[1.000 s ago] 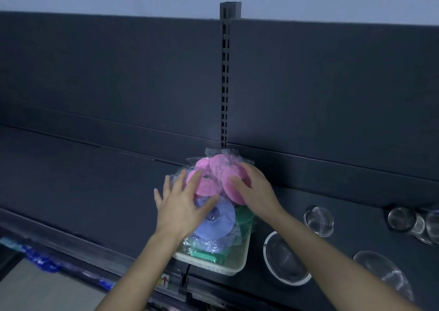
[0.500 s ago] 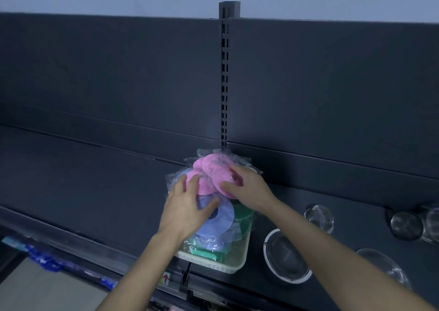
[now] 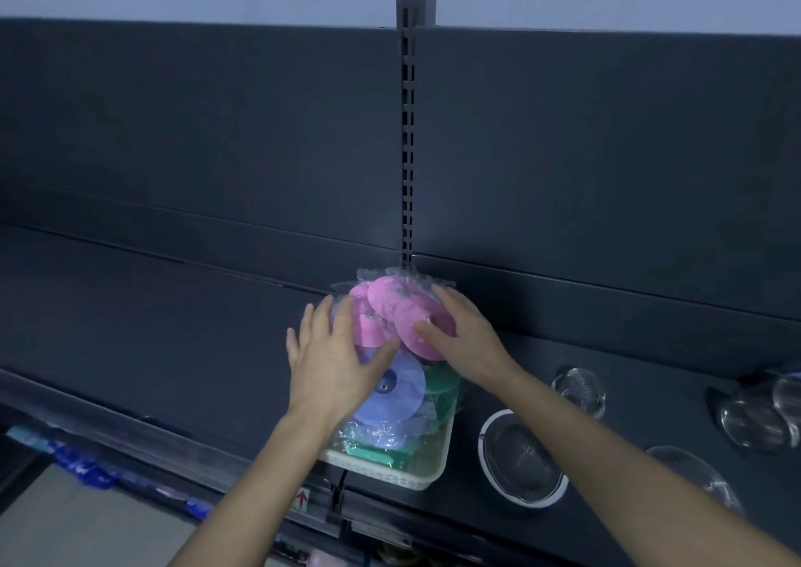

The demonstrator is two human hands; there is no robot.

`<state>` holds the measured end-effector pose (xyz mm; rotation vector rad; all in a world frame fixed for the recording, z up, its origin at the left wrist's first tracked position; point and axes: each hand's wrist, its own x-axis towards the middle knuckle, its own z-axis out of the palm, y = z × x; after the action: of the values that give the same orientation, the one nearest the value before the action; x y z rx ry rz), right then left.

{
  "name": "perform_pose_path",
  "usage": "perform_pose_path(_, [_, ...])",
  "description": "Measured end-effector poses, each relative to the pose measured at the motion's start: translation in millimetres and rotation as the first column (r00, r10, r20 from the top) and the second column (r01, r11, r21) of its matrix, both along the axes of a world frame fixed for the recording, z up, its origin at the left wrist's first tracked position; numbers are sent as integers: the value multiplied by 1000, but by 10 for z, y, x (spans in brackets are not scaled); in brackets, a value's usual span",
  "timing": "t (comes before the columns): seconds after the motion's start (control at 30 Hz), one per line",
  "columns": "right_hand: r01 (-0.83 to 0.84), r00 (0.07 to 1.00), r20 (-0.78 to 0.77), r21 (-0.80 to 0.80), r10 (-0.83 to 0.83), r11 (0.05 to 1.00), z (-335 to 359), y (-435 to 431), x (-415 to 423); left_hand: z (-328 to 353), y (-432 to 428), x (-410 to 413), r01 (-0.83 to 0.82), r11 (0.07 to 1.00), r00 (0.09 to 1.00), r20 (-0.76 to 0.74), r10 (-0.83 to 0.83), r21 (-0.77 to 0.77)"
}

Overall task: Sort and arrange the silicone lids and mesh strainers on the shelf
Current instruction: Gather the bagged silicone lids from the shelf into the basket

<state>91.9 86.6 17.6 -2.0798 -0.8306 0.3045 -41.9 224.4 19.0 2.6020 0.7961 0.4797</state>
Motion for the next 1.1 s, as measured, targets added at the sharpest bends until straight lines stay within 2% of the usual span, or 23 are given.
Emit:
perform_pose_path(0.33, [60,991,-121,61,-53,996,44,-169,-44,120,-202,33,124,992,992,25,-124,29])
perform_pose_path(0.47, [118,987,-108,6,-116,993,3,-240,-29,120,-282,60,172,984,985,-7,-172,40])
perform_pose_path(0.57, [70,983,-170,-27,-74,997,-14,-281,-76,108,-303,38,165,985,986,-25,-164,47])
perform_pose_path(0.77, [-82,995,45,-185,92,979,22,-158,-201,89,-231,-24,114,993,994,0,-114,15])
perform_pose_path(0.83, [-144,971,146,-280,191,949,34,-89,-268,74,-211,-48,105,994,994,-21,-105,-4])
perform_pose_path(0.9, [-190,944,182,-376,274,907,53,-27,-318,64,-199,-60,110,994,992,-69,-109,15])
perform_pose_path(0.93, [-205,942,176,-373,286,905,57,-4,-331,61,-192,-64,113,993,988,-107,-110,30])
perform_pose_path(1.0, [-217,947,184,-245,265,945,20,10,-306,63,-180,-69,113,993,976,-190,-103,40])
perform_pose_path(1.1, [-108,983,141,-90,120,990,-32,-17,-130,47,-148,-76,135,989,972,-202,-121,57])
